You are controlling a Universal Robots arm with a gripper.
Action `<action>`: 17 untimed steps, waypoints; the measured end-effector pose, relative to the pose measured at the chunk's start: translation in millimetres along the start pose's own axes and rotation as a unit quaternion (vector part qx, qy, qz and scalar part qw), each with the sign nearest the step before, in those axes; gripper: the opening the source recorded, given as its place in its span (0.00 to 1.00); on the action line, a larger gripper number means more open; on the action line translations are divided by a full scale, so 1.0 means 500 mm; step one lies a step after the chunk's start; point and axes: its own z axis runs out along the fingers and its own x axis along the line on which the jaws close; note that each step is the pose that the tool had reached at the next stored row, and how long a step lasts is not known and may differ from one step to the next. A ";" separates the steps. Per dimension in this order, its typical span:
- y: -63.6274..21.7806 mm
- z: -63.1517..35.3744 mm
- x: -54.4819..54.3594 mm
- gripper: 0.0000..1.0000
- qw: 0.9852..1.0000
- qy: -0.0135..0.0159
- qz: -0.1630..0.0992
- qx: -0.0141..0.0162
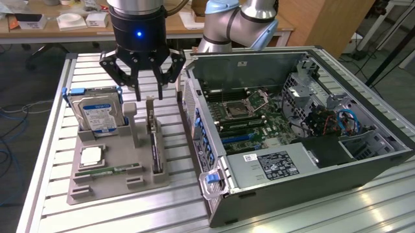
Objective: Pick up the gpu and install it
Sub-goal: 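Pick up the gpu and move the gpu toward the slot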
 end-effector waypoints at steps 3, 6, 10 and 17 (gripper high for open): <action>0.000 0.002 0.000 0.47 1.000 0.000 0.000 0.000; -0.001 0.005 0.000 0.47 1.000 0.000 0.000 0.000; -0.001 0.008 0.000 0.47 1.000 0.000 0.000 0.000; -0.001 0.009 0.000 0.47 1.000 0.000 0.000 0.000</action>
